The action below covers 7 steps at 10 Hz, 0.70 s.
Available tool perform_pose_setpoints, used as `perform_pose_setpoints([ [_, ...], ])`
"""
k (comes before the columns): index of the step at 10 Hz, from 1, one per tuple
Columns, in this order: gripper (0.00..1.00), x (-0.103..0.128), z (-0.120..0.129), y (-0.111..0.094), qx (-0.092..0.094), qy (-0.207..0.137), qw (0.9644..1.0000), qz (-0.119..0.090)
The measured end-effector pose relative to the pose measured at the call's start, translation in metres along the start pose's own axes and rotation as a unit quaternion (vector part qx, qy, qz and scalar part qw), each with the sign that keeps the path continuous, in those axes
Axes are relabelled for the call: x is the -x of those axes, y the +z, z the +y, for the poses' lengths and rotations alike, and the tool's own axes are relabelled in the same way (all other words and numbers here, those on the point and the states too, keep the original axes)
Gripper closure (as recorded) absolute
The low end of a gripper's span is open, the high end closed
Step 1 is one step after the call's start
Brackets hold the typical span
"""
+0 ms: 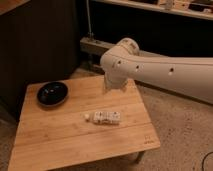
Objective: Place the bottle in the ceramic bowl
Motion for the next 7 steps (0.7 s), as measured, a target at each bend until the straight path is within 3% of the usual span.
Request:
perform_pose_setpoints([
  [1, 0.35, -0.001, 0.002, -0.004, 0.03, -0.071, 0.9968, -0.022],
  [2, 0.35, -0.003, 0.006, -0.007, 0.049, -0.113, 0.9918, -0.034],
  [3, 0.35, -0.004, 0.015, -0.009, 0.075, -0.176, 0.9803, -0.047],
  [4, 0.35, -0.005, 0.021, -0.01, 0.099, -0.245, 0.9624, -0.061],
  [5, 0.35, -0.005, 0.022, -0.01, 0.11, -0.288, 0.949, -0.067],
  [6, 0.35, -0.004, 0.025, -0.006, 0.117, -0.314, 0.9397, -0.067],
  [7, 0.35, -0.005, 0.028, -0.001, 0.12, -0.327, 0.9352, -0.064],
])
